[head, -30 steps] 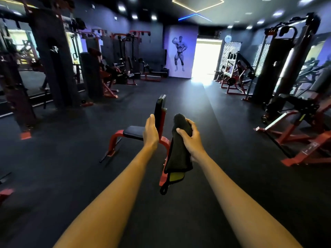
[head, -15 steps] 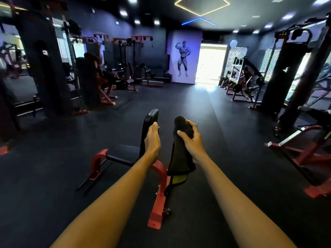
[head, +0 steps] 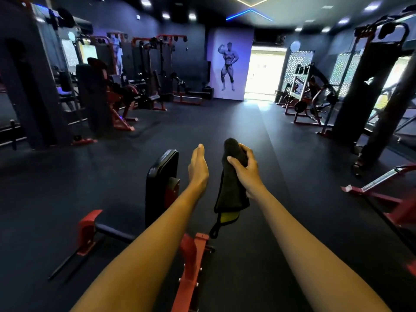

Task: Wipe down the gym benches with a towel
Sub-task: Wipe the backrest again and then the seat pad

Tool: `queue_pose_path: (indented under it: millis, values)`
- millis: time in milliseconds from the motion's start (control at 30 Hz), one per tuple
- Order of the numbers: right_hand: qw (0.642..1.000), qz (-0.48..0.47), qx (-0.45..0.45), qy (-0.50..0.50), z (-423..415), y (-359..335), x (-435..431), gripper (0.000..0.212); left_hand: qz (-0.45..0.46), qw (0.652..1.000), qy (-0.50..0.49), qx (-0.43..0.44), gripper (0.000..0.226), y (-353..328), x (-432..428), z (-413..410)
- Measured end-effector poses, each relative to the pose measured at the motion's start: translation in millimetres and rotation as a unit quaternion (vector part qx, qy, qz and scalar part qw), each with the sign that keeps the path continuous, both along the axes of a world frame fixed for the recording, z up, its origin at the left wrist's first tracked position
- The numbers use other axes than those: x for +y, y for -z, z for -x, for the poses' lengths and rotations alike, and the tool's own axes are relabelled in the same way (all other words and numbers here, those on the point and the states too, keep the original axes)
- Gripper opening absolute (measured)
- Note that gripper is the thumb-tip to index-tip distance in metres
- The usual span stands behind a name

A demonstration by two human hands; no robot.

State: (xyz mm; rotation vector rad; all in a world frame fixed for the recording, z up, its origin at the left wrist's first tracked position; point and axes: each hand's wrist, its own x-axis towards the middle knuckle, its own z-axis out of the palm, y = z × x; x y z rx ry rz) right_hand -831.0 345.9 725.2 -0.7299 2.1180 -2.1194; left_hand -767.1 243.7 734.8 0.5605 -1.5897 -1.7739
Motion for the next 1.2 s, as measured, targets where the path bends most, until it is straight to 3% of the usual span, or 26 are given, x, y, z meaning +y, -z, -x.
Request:
queue_pose_path:
  millis: [367, 733, 900, 1200]
  values:
    - [1.000, -0.005, 0.002, -0.002, 249, -3, -74, 0.042, 0.016, 1.000, 0.011, -0.005, 0.050, -11, -69, 250]
    - [0.994, -0.004, -0.007, -0.106, 506, -1, -138, 0.041, 0.003, 0.995, -0.098, -0.006, 0.049, 2, -132, 483]
    - [0.985, -0.002, 0.005, -0.174, 591, -7, -199, 0.040, 0.002, 0.986, -0.165, -0.012, 0.049, 2, -178, 549]
    - [0.946, 0.003, 0.005, -0.324, 662, 22, -367, 0.040, -0.008, 0.954, -0.299, -0.022, 0.051, 39, -323, 604]
